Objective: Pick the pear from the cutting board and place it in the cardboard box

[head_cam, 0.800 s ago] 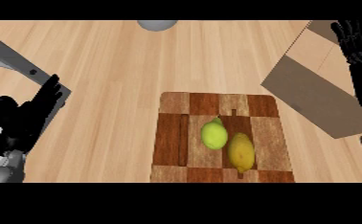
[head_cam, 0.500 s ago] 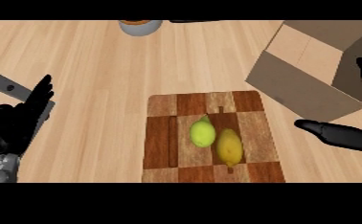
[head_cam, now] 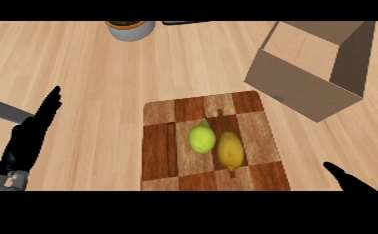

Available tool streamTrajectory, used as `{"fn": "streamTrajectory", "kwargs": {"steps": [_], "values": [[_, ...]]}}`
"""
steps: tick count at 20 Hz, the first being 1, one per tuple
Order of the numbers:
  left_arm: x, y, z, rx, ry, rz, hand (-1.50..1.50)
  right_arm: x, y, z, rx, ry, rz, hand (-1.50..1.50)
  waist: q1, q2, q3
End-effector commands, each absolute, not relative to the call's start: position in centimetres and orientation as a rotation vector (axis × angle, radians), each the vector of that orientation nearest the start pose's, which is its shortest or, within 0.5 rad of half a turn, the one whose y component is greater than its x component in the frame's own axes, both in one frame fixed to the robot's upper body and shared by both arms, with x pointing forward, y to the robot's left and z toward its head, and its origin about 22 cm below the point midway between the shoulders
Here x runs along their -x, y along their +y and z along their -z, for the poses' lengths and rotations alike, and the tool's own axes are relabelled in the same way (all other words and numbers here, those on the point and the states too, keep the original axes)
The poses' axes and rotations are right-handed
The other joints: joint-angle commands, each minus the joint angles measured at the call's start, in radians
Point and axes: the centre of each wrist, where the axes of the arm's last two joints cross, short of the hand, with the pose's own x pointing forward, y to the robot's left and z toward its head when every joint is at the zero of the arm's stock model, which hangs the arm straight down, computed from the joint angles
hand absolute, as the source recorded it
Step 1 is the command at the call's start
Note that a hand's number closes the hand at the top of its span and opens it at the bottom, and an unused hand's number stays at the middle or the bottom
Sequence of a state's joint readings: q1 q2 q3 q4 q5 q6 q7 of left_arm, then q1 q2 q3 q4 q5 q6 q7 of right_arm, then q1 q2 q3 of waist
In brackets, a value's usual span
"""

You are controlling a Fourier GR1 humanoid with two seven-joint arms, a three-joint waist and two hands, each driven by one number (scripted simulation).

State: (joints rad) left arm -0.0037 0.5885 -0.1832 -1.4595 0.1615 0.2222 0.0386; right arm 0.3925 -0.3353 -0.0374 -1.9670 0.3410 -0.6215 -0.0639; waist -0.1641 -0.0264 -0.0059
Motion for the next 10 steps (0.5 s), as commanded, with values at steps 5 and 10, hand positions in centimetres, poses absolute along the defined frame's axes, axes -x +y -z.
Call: {"fn": "streamTrajectory", "kwargs": {"steps": [5,10], "values": [[-24.0,31.9,-1.3,-0.395,-1.436,0.336,0.0,-6.1,-26.8,-2.7,1.193,-1.429,-0.298,-1.5,0.071,0.03,-0.008],[-24.2,30.5,-1.2,-0.355,-1.469,0.384,0.0,-3.7,-22.9,-4.3,1.14,-1.283,-0.306,-1.5,0.115,0.038,-0.009]]}}
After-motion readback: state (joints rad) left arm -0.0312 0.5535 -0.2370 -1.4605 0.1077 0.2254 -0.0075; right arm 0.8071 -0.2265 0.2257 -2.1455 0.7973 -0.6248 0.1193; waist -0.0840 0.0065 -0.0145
